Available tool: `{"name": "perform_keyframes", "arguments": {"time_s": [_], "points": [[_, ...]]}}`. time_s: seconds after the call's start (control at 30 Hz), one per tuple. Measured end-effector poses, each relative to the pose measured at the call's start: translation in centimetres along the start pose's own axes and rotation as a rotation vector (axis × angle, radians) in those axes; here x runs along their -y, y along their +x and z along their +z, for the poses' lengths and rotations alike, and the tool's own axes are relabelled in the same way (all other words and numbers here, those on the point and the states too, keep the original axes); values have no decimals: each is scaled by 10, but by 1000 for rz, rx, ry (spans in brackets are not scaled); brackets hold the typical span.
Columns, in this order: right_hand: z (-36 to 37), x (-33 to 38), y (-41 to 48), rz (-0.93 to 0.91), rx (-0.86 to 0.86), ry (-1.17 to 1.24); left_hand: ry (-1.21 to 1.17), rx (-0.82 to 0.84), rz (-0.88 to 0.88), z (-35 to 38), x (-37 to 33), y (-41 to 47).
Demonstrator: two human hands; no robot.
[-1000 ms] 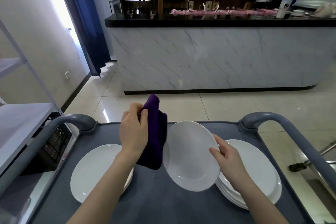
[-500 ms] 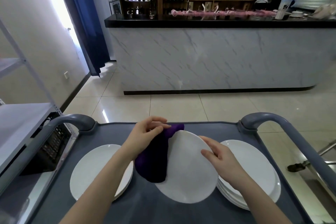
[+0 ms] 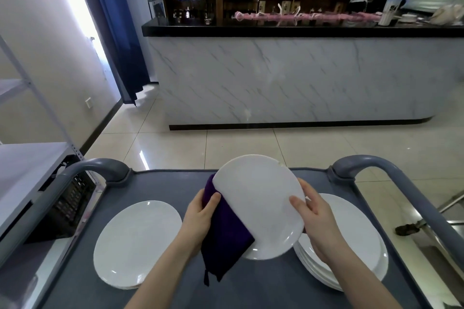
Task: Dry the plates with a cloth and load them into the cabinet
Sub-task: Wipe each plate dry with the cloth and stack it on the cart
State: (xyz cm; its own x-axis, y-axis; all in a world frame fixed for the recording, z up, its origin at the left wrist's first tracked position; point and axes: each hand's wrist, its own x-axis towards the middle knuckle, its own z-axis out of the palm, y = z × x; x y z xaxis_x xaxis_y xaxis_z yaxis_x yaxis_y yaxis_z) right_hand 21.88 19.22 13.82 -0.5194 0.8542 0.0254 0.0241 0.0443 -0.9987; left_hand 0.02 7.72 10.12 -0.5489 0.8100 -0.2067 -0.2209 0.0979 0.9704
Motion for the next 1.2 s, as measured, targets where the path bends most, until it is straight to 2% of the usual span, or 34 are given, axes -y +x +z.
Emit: {"name": "perform_keyframes", "arguments": {"time_s": [0.13, 0.3, 0.53, 0.7, 0.8, 0.9, 1.0, 1.1, 1.2], "points": [[-3, 3, -2, 10, 87, -26, 190, -39, 163, -4, -12, 9], [-1, 16, 3, -24, 215, -229, 582, 165, 334, -12, -38, 18], [4, 44, 24, -121, 390, -615, 696, 318, 421, -2, -60, 20], [7, 41, 30, -147, 328, -584, 522, 216, 367, -3, -48, 19], [3, 38, 25, -80, 274, -372, 276, 40, 238, -5, -29, 11], [6, 29, 18, -9, 48, -68, 15, -132, 66, 3, -2, -1], [23, 12, 8, 53, -176, 93, -169, -176, -50, 18, 15, -8], [27, 0, -1, 84, -129, 100, -178, -231, -41, 14, 12, -5], [13, 9, 4, 69, 46, -4, 17, -214, 120, -4, -1, -4]]}}
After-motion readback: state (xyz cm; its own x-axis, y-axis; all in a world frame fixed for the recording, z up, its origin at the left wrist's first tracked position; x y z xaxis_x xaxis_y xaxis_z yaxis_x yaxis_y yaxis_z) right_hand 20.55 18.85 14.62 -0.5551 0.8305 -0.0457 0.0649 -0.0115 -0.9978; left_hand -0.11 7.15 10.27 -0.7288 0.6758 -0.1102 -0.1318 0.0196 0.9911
